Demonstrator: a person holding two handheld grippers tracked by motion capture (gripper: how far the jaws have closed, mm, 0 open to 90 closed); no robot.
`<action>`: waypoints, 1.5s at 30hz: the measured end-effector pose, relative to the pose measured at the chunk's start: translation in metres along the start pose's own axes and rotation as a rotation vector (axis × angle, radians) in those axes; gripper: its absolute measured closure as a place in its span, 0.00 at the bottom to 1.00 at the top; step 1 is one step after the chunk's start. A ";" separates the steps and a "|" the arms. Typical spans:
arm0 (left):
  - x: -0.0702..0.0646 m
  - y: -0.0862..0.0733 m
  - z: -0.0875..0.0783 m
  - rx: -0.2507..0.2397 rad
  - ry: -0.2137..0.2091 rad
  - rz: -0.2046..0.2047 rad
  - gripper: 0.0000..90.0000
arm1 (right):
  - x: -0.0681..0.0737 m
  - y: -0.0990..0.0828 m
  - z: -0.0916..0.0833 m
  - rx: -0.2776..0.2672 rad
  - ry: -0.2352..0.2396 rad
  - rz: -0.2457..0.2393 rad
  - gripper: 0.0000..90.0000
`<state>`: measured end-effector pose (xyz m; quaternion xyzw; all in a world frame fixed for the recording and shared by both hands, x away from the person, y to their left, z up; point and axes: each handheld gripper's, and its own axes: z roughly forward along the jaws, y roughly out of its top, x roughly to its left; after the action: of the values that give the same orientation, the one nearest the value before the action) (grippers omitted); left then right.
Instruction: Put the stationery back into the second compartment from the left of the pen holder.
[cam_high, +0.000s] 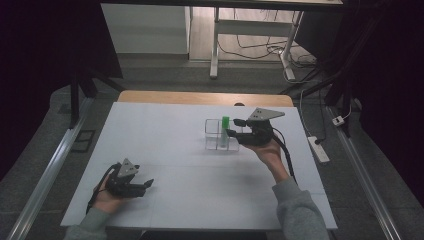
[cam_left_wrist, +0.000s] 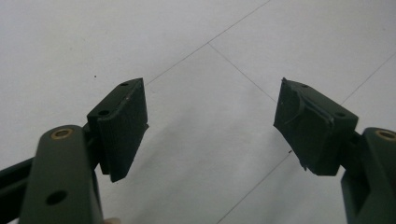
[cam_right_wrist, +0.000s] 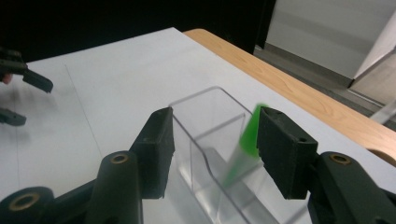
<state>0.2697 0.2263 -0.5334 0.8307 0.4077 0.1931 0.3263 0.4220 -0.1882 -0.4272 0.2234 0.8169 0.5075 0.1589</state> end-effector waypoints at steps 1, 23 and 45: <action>0.000 0.000 0.000 0.000 0.000 0.000 0.28 | 0.000 -0.003 -0.003 0.004 -0.004 0.002 0.51; 0.002 0.000 0.001 0.000 0.002 -0.006 0.28 | 0.012 -0.061 -0.056 0.102 -0.061 0.047 0.49; 0.002 0.001 0.000 -0.001 0.000 0.002 0.28 | 0.023 -0.117 -0.106 0.142 -0.141 0.121 0.46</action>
<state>0.2717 0.2277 -0.5331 0.8310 0.4066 0.1936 0.3267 0.3274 -0.3019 -0.4875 0.3183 0.8227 0.4399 0.1686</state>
